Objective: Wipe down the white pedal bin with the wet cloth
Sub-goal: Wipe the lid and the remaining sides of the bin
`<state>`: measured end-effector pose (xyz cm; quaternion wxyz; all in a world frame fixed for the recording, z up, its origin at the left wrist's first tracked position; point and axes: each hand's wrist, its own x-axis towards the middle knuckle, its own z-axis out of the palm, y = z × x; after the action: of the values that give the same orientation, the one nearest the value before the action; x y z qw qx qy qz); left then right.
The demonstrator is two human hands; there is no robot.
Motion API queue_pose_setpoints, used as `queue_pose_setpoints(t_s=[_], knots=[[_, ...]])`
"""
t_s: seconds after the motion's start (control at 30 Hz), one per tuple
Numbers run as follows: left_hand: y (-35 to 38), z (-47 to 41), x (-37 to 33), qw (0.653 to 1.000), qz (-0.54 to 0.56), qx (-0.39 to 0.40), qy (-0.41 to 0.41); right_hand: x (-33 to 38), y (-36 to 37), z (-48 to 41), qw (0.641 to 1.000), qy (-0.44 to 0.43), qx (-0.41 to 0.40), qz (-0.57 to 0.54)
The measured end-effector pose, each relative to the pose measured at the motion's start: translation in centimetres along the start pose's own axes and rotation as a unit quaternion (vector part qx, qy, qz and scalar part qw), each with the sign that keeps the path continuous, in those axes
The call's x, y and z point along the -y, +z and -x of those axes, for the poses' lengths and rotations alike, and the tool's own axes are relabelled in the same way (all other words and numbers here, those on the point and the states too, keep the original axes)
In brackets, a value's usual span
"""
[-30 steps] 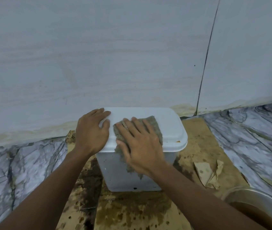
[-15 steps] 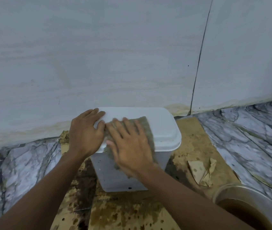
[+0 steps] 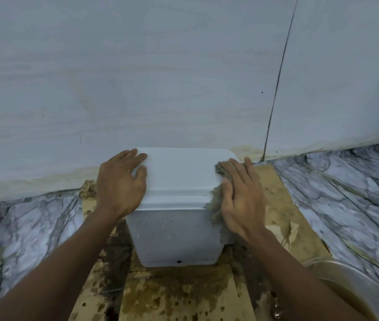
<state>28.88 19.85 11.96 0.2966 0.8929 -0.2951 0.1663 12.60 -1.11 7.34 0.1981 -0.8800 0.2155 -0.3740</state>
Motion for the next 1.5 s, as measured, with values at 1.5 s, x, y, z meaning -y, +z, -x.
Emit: queue_pose_setpoints(t_s=[1.5], knots=[[0.2,0.2,0.1,1.000,0.000,-0.010,0.002,-3.3,-1.8,-0.9,0.978,-0.163,0.084,-0.094]])
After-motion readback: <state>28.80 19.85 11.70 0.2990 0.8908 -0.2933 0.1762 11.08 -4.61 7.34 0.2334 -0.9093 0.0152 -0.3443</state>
